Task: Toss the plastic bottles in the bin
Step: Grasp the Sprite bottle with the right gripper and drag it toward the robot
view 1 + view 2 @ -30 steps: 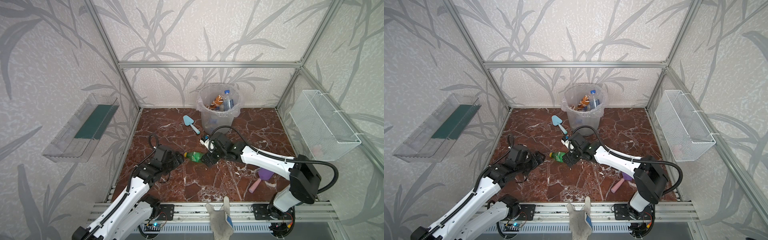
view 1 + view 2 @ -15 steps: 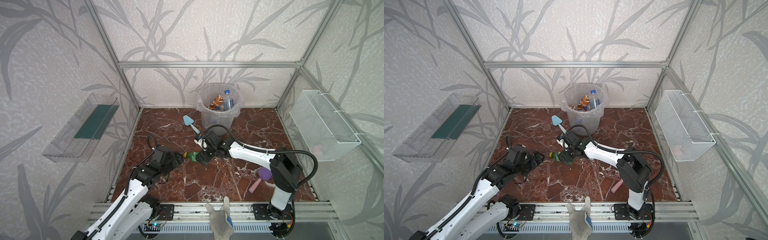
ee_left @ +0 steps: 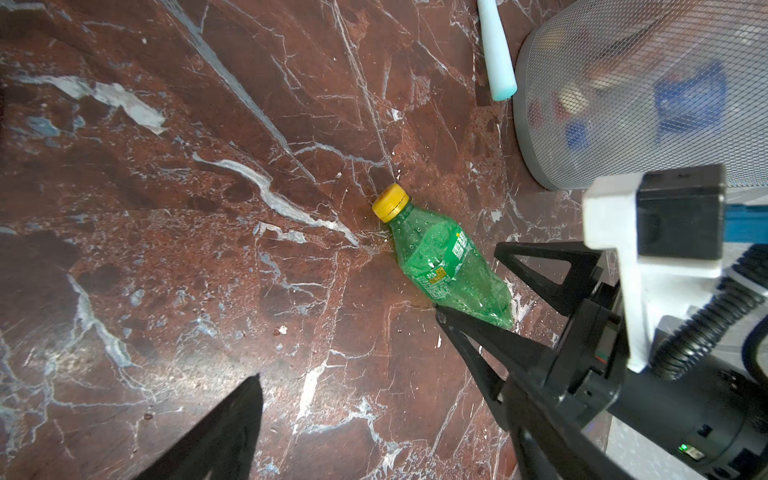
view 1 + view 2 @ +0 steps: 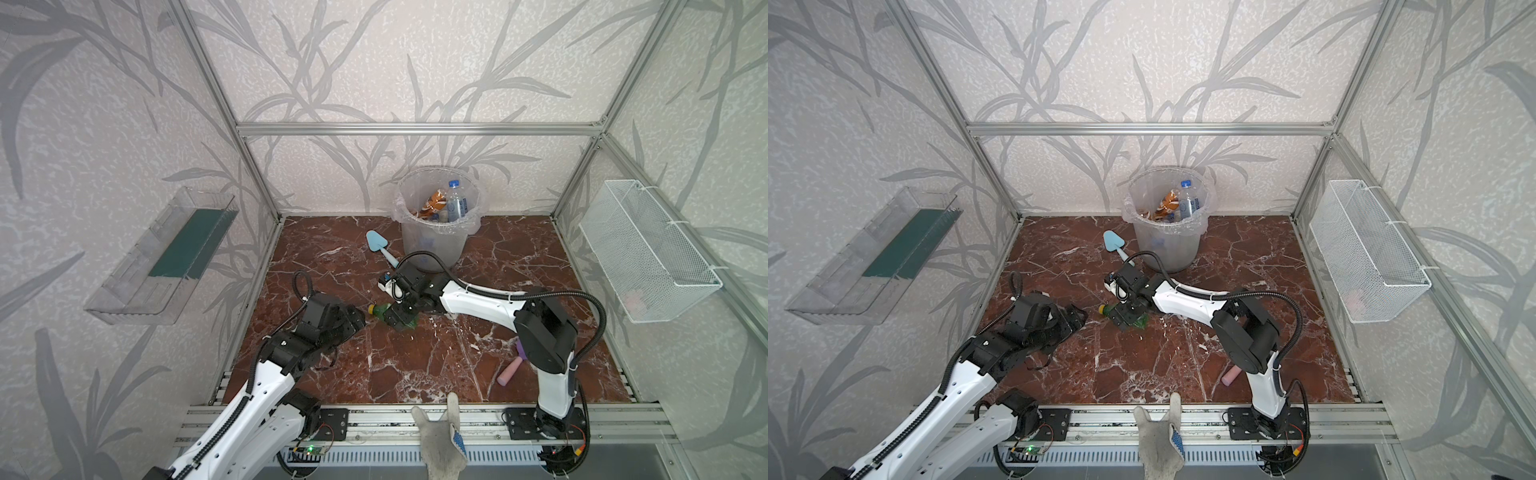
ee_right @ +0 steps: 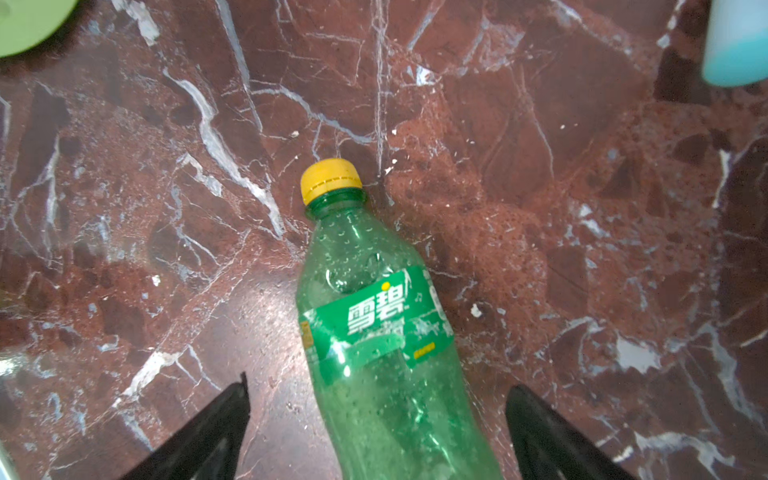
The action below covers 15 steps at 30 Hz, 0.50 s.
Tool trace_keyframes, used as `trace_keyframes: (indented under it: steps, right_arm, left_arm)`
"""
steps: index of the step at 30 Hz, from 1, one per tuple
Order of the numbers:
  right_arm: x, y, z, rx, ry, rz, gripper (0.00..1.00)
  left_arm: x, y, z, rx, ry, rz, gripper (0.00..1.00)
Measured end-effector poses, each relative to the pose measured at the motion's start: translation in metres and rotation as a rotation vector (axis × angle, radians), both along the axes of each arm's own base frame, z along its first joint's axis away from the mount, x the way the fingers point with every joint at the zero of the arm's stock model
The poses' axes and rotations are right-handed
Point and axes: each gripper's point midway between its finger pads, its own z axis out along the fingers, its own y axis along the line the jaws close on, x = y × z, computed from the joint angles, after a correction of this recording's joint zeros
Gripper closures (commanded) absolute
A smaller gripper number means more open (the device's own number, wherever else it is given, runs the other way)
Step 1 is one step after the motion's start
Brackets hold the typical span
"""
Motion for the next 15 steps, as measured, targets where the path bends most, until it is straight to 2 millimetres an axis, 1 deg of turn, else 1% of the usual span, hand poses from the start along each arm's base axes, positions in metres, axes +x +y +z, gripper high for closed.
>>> trace_keyframes:
  steps: [10, 15]
  right_arm:
    - [0.008, 0.011, -0.014, -0.092, -0.026, 0.046, 0.12]
    - [0.005, 0.005, -0.026, -0.14, -0.011, 0.057, 0.19]
  left_arm:
    - [0.0, 0.0, 0.0, 0.001, 0.001, 0.0, 0.1]
    - [0.0, 0.0, 0.0, 0.001, 0.002, 0.001, 0.1]
